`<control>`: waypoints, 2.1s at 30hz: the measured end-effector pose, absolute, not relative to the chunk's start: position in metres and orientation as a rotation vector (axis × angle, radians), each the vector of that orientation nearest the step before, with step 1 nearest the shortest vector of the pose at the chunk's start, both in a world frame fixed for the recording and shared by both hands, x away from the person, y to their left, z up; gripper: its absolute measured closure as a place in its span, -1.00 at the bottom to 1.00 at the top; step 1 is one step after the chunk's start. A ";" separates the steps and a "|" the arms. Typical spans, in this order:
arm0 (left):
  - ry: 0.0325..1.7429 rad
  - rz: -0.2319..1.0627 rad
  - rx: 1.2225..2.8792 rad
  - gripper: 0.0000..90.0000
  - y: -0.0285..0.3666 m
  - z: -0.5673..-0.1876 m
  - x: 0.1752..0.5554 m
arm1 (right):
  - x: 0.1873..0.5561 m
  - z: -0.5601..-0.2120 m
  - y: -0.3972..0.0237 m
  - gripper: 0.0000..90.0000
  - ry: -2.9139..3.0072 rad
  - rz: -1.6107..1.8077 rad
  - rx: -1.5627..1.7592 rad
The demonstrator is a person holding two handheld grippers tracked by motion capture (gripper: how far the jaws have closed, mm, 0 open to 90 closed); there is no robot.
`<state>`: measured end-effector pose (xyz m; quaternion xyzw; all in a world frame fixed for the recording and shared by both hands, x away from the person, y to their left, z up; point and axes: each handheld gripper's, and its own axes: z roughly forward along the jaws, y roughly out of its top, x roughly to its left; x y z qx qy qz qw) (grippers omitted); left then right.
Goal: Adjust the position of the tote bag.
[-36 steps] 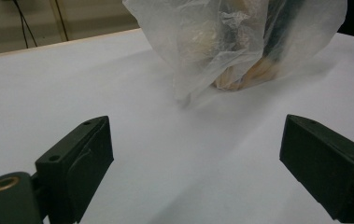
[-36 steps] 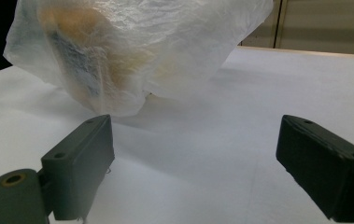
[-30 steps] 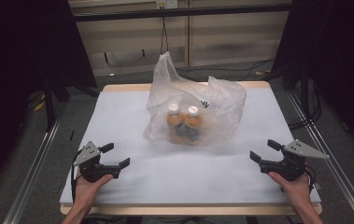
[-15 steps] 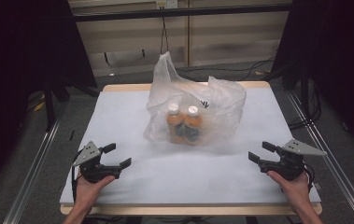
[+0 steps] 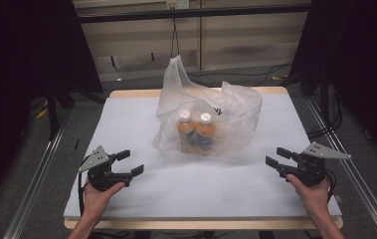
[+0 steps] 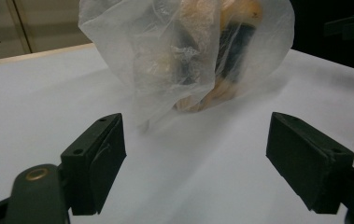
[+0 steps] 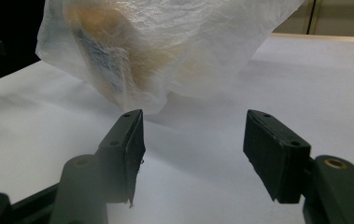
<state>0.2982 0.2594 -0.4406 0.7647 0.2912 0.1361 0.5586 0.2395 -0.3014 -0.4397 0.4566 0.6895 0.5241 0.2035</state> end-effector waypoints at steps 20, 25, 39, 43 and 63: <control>0.649 0.262 1.791 -0.23 0.233 -0.409 0.331 | 0.277 -0.408 -0.291 0.05 1.994 1.575 1.195; 0.623 0.252 1.788 -0.21 0.229 -0.401 0.339 | 0.288 -0.399 -0.289 0.14 2.003 1.591 1.180; 0.600 0.249 1.807 0.02 0.212 -0.375 0.381 | 0.329 -0.368 -0.280 0.41 2.071 1.570 1.134; 0.577 0.215 1.798 0.06 0.205 -0.365 0.394 | 0.346 -0.355 -0.272 0.41 2.092 1.554 1.117; 0.620 0.236 1.755 -0.21 0.182 -0.338 0.461 | 0.439 -0.344 -0.273 0.58 2.127 1.344 1.230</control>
